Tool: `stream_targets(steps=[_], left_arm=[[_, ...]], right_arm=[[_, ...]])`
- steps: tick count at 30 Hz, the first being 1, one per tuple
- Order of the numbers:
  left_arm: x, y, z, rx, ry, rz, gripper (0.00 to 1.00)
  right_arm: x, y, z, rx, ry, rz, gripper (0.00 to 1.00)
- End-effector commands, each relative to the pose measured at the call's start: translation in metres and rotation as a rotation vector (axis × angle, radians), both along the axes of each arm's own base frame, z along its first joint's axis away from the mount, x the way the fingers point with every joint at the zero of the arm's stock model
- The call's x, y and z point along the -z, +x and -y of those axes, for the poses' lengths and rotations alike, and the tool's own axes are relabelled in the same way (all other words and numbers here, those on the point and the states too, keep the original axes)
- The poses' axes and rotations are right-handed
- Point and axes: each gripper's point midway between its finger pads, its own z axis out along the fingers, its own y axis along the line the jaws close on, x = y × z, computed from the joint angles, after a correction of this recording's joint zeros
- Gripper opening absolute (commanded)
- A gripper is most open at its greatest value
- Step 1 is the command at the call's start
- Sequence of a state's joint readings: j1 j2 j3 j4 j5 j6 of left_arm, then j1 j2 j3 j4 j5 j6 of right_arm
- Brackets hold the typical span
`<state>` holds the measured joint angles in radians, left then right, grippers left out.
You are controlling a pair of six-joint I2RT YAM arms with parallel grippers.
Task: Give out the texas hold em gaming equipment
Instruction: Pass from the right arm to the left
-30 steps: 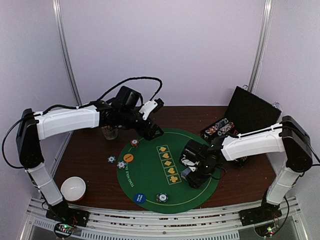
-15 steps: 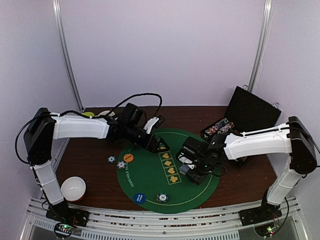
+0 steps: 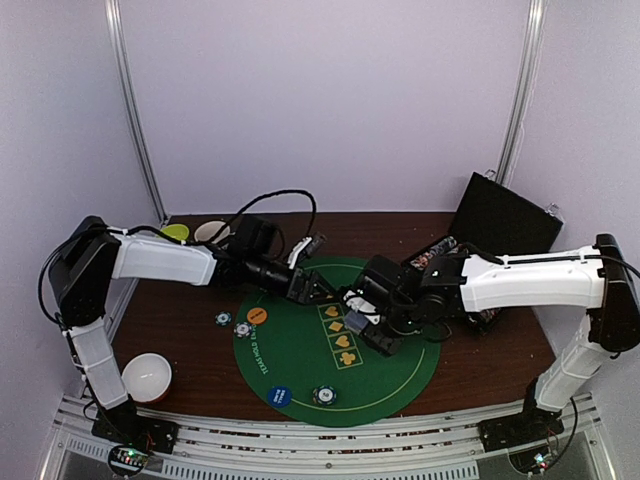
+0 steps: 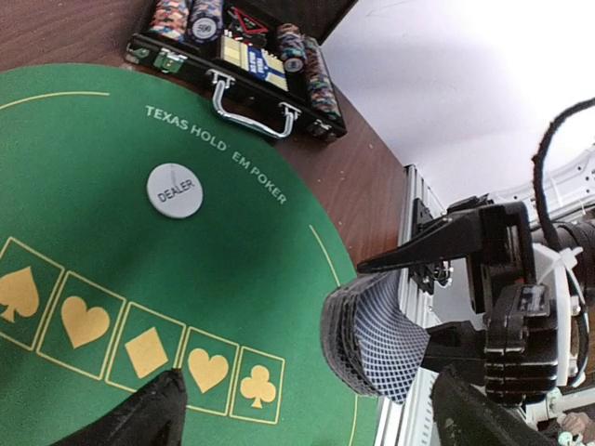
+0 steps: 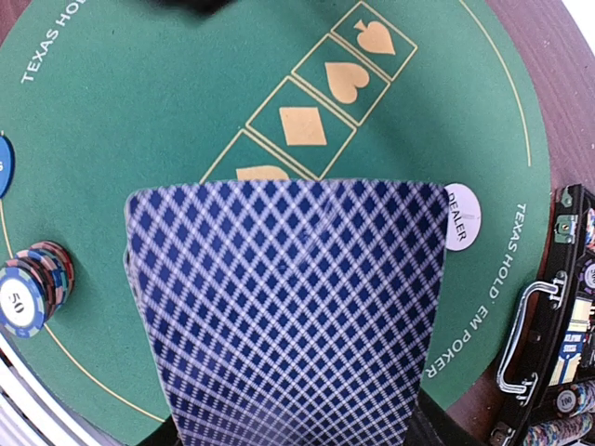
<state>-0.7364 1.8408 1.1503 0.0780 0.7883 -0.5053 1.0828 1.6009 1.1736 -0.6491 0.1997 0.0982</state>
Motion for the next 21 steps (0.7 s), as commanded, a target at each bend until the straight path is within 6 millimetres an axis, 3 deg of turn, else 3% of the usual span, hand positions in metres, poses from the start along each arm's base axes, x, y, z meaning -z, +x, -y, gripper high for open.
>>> stream_targets(steps=[1,6,15,21], left_arm=[[-0.019,-0.009,0.007,0.061,-0.105,0.004,0.98],[-0.004,-0.010,0.013,0.070,-0.061,0.003,0.98],[-0.009,-0.008,0.026,0.078,-0.063,0.026,0.97],[0.002,-0.005,0.027,0.075,-0.004,0.040,0.90]], right_arm=[[-0.020,0.007,-0.006,-0.014,0.006,0.060,0.57],[-0.027,0.012,-0.016,-0.024,0.016,0.078,0.57],[-0.030,0.014,-0.028,-0.057,-0.003,0.098,0.56],[-0.031,0.015,-0.030,-0.059,-0.010,0.109,0.56]])
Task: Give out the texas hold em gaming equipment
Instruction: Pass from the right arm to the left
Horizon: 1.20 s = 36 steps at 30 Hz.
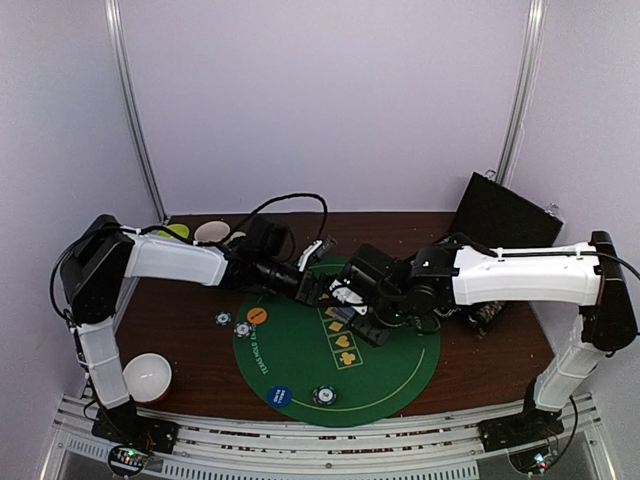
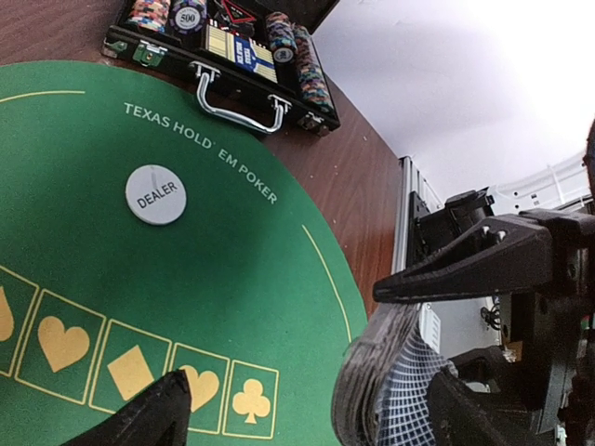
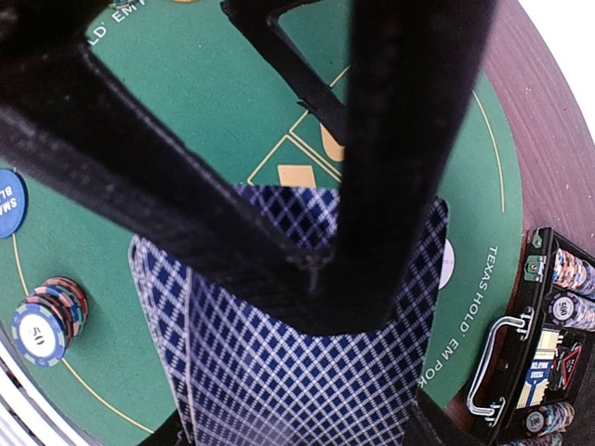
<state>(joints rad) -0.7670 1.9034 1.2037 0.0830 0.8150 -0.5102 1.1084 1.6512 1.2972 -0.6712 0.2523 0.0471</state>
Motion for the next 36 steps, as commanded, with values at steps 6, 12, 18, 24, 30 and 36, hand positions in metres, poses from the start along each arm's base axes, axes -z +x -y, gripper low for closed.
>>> stream_targets(steps=[6,12,18,24,30,36], left_arm=[[0.005,0.003,0.002,0.018,0.097,0.123,0.73],[-0.003,0.014,-0.007,-0.054,0.107,0.170,0.55],[-0.016,0.012,-0.009,-0.049,0.083,0.202,0.48],[-0.032,0.004,-0.005,0.001,0.027,0.211,0.54],[-0.020,0.005,0.007,0.018,0.041,0.208,0.79],[-0.013,-0.006,0.015,0.079,-0.010,0.123,0.85]], right_arm=[[-0.009,0.005,-0.003,-0.002,-0.007,0.045,0.57],[-0.005,0.004,0.002,0.006,-0.025,0.044,0.57],[-0.006,0.004,0.006,0.017,-0.029,0.047,0.57],[-0.005,0.004,0.007,0.021,-0.035,0.052,0.57],[-0.009,0.008,-0.001,0.012,-0.010,0.063,0.57],[-0.012,0.007,-0.008,-0.016,0.001,0.067,0.57]])
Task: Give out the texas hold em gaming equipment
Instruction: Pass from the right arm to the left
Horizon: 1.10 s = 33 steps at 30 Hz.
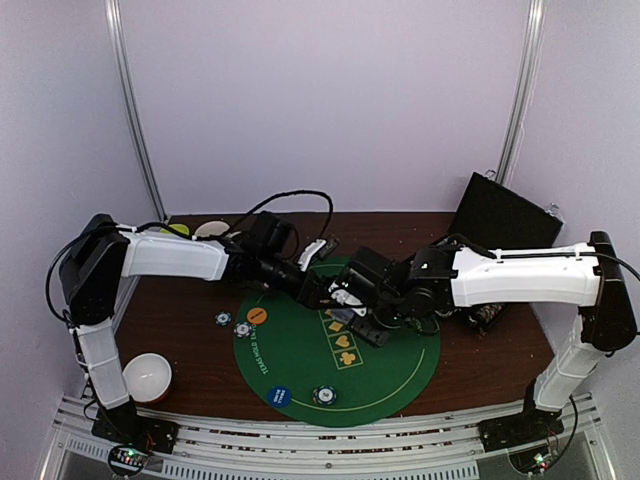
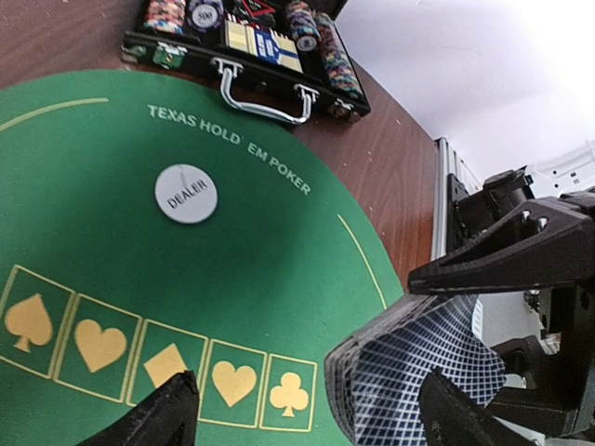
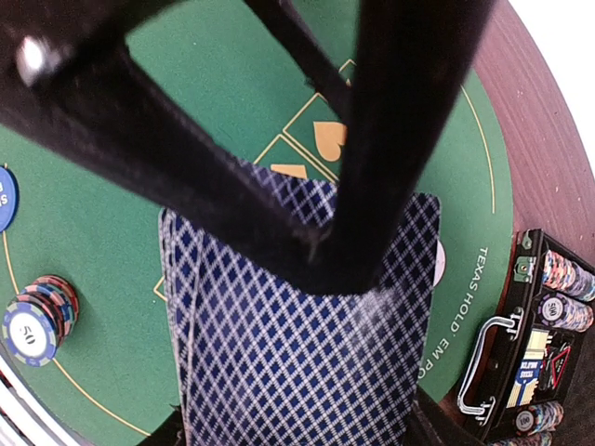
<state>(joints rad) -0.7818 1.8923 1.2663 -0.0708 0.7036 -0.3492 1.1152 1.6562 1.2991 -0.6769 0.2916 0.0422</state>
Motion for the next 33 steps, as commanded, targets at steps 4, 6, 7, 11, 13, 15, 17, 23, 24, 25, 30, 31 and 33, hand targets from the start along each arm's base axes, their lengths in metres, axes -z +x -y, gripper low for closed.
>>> stream_targets(steps=[4,6,7,11,13,15,17,23,24,25,30,31,33], left_arm=[[-0.023,-0.018,0.020,0.116,-0.132,-0.022,0.75],[-0.029,-0.024,0.020,0.151,-0.159,-0.034,0.69],[-0.031,-0.029,0.020,0.171,-0.176,-0.045,0.65],[-0.044,-0.043,0.018,0.234,-0.240,-0.066,0.51],[-0.050,-0.050,0.017,0.265,-0.265,-0.073,0.41],[-0.057,-0.054,0.015,0.288,-0.288,-0.072,0.24],[-0.065,-0.058,0.013,0.300,-0.307,-0.061,0.00],[-0.084,-0.057,0.009,0.269,-0.339,-0.036,0.00],[-0.087,-0.056,0.008,0.263,-0.344,-0.034,0.00],[-0.089,-0.055,0.008,0.255,-0.346,-0.038,0.00],[-0.106,-0.053,0.006,0.238,-0.388,-0.031,0.00],[-0.109,-0.053,0.006,0.238,-0.392,-0.026,0.00],[-0.112,-0.052,0.007,0.234,-0.393,-0.017,0.00]], right_arm=[[-0.014,0.006,-0.012,-0.033,0.022,0.057,0.57],[-0.017,0.008,-0.013,-0.035,0.024,0.072,0.57],[-0.017,0.009,-0.012,-0.038,0.022,0.082,0.57],[-0.028,0.014,-0.013,-0.046,0.025,0.130,0.57],[-0.035,0.017,-0.014,-0.050,0.033,0.152,0.57],[-0.039,0.018,-0.014,-0.050,0.038,0.169,0.57],[-0.043,0.020,-0.013,-0.046,0.038,0.184,0.57],[-0.057,0.016,-0.009,-0.064,0.100,0.218,0.95],[-0.062,0.016,-0.008,-0.072,0.126,0.234,0.99],[-0.068,0.013,-0.009,-0.092,0.164,0.249,1.00],[-0.089,-0.012,-0.006,-0.283,0.365,0.379,1.00],[-0.092,-0.013,-0.003,-0.297,0.389,0.418,1.00],[-0.096,-0.015,0.003,-0.309,0.410,0.473,1.00]])
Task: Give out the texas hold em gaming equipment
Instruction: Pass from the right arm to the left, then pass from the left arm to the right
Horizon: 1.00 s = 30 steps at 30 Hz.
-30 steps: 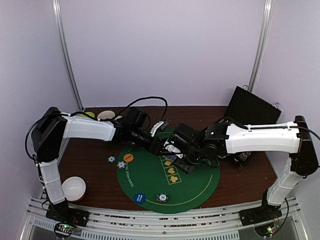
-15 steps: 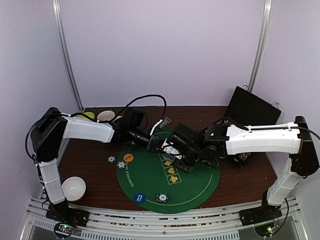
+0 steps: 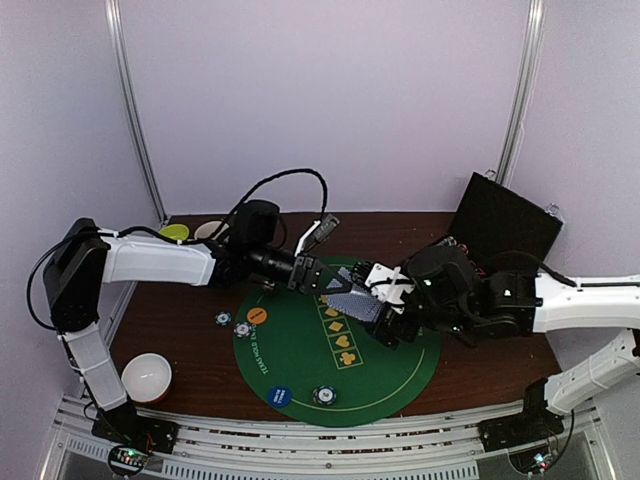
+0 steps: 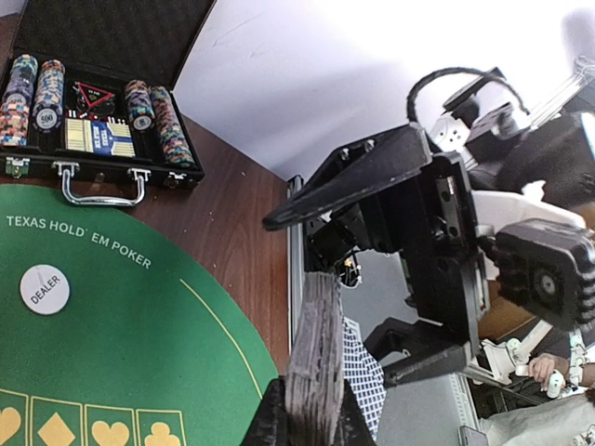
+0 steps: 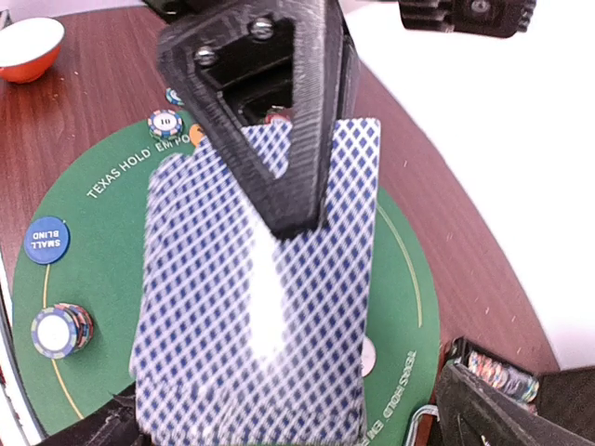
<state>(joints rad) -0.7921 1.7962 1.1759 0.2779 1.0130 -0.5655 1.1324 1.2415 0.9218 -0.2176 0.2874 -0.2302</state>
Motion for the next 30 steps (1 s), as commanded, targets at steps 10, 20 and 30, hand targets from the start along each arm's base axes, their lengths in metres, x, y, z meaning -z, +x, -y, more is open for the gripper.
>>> stream_targets(steps=[10,20,30], left_arm=[[-0.029,0.003,0.001,-0.016,-0.058,0.053,0.00],[-0.029,0.004,0.001,-0.020,-0.056,0.048,0.00],[-0.024,0.006,0.002,-0.036,-0.039,0.044,0.00]], right_arm=[[-0.012,0.000,-0.023,-0.131,0.029,0.178,1.00],[0.000,0.007,-0.024,-0.085,0.010,0.157,0.75],[0.002,0.012,-0.027,-0.057,-0.017,0.135,0.53]])
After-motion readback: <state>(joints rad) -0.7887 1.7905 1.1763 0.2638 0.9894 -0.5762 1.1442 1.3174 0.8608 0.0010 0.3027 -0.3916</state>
